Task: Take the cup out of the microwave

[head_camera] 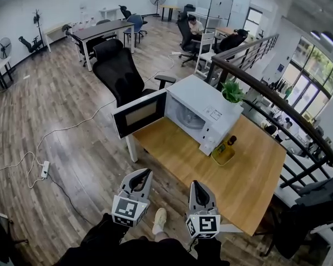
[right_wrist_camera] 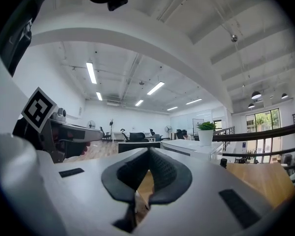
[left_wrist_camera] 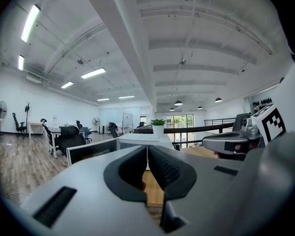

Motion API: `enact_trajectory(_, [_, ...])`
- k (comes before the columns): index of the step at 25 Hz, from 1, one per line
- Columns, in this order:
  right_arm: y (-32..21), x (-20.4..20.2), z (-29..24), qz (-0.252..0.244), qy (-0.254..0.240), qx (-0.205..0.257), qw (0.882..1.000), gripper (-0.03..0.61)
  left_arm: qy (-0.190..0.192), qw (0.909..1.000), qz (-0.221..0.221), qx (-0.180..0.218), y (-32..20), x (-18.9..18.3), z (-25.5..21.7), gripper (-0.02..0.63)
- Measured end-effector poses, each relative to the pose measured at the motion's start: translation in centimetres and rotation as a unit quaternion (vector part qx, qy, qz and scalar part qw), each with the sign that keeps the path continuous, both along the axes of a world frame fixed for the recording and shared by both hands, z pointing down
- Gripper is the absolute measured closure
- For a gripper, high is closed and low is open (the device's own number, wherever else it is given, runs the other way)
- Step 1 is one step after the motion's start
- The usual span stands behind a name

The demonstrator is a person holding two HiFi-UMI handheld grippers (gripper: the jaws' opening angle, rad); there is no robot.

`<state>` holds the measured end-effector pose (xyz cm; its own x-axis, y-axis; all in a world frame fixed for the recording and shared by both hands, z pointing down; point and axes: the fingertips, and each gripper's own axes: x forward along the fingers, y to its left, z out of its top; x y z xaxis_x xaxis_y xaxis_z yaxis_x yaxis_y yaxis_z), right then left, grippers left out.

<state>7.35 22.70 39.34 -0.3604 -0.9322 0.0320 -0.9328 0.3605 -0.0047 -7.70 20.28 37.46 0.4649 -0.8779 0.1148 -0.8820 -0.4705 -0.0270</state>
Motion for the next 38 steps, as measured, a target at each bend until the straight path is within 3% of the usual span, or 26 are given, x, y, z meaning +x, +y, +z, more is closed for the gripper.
enact_trajectory(19, [-17.9, 3.2, 2.2, 0.007, -0.01, -0.033, 0.999, 0.563, 0.003, 0.9995, 0.006, -0.029, -17.8, 3.3, 2.5, 0.583])
enact_trajectory(38, [-24.8, 3.2, 3.7, -0.024, 0.009, -0.031, 0.999, 0.563, 0.005, 0.9995, -0.007, -0.029, -24.3, 3.9, 3.8, 0.583])
